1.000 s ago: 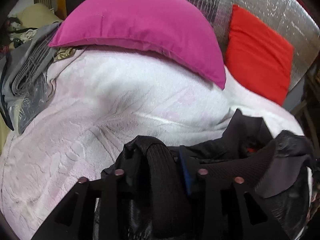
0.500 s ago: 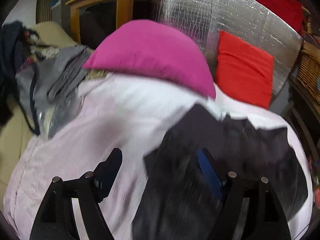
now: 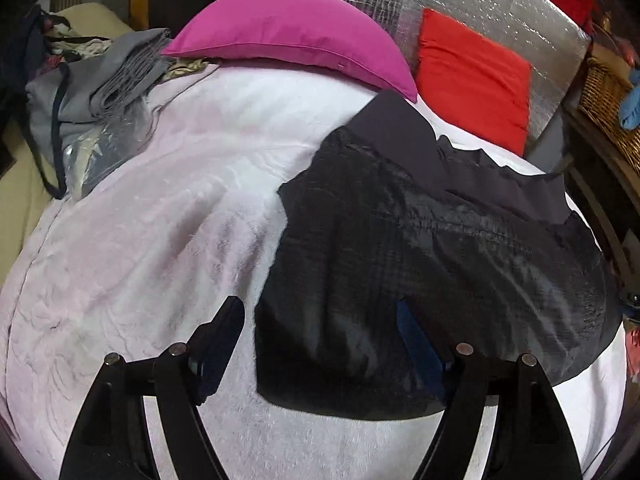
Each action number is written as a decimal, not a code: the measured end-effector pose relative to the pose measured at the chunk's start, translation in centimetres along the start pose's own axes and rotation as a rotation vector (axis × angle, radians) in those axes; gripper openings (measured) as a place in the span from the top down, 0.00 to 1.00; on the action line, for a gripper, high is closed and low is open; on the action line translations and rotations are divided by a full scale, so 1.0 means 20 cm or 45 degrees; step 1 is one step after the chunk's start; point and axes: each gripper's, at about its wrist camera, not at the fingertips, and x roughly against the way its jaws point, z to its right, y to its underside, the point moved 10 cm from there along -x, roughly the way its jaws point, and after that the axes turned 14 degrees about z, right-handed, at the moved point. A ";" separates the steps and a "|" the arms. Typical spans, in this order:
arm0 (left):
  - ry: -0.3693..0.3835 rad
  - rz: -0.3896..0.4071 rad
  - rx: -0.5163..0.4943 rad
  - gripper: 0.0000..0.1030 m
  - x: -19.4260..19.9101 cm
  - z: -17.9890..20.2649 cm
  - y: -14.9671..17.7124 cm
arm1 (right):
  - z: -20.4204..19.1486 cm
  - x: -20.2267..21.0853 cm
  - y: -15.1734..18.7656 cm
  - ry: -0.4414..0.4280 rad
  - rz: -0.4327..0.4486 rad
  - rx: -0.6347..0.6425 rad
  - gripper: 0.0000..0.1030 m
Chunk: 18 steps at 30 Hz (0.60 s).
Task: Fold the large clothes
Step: 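Open both grippers and release the folded jacket onto the bed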
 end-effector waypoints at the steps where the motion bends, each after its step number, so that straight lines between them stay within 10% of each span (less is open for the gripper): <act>1: -0.011 -0.006 0.003 0.23 0.00 0.00 0.01 | 0.00 -0.01 0.01 0.013 -0.010 0.008 0.58; 5: -0.091 -0.065 -0.013 0.90 -0.05 -0.02 0.03 | 0.00 -0.02 0.02 0.084 -0.051 0.083 0.82; 12: -0.100 0.045 0.090 0.96 0.08 -0.07 -0.07 | -0.14 0.22 -0.13 0.102 0.091 0.232 0.94; 18: -0.163 -0.102 0.095 0.86 -0.10 -0.09 0.08 | 0.10 -0.01 0.14 0.103 -0.030 0.024 0.87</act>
